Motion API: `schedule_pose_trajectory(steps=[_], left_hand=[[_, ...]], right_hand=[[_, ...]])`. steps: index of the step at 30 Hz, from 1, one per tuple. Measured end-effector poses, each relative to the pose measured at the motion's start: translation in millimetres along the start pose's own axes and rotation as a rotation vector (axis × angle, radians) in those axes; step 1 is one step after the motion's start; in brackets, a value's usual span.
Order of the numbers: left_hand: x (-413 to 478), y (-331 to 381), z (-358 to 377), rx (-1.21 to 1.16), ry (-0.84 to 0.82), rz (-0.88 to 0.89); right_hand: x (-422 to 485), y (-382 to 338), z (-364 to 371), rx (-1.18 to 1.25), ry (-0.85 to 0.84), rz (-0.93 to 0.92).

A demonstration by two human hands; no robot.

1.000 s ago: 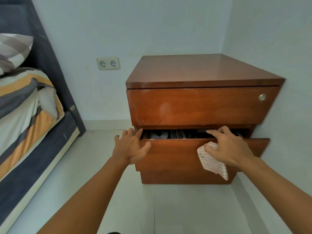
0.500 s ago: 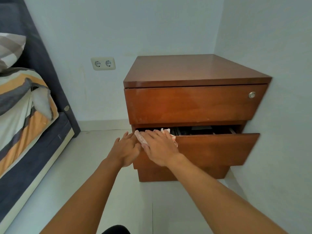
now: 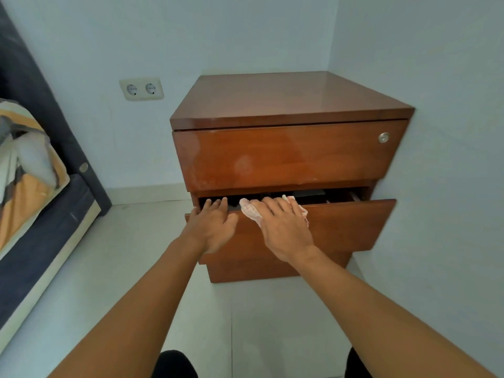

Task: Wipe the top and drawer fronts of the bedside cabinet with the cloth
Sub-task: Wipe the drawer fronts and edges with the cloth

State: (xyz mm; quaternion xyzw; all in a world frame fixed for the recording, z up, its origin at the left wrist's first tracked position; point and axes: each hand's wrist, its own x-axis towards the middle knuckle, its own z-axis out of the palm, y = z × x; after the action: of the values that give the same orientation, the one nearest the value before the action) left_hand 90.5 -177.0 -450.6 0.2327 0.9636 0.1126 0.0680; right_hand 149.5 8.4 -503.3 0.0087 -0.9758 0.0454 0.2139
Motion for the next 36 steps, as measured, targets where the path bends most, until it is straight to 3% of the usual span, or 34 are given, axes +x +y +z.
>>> schedule_pose_trajectory(steps=[6, 17, 24, 28, 31, 33, 36], left_hand=[[0.5, 0.4, 15.4, -0.042, 0.103, -0.017], [-0.9, -1.5, 14.8, -0.056, 0.120, -0.020], [-2.2, -2.2, 13.8, 0.006, 0.098, -0.032], [1.1, -5.9, 12.4, -0.002, 0.073, -0.016], [3.0, -4.7, 14.6, -0.008, 0.089, -0.025], [2.5, -4.1, 15.1, -0.008, 0.087, -0.032], [2.2, -4.5, 14.3, -0.016, 0.087, -0.035]], right_hand=[[-24.4, 81.0, -20.5, -0.108, 0.007, 0.064], [-61.9, 208.8, -40.3, -0.197, 0.065, 0.230], [-56.1, 201.5, -46.4, -0.192, -0.022, 0.318], [-32.6, 178.2, -80.5, -0.060, -0.027, 0.453], [-19.6, 128.1, -86.2, 0.012, 0.088, 0.251], [-16.6, 92.3, -70.7, 0.002, -0.003, 0.070], [-21.6, 70.5, -33.7, -0.026, -0.092, 0.043]])
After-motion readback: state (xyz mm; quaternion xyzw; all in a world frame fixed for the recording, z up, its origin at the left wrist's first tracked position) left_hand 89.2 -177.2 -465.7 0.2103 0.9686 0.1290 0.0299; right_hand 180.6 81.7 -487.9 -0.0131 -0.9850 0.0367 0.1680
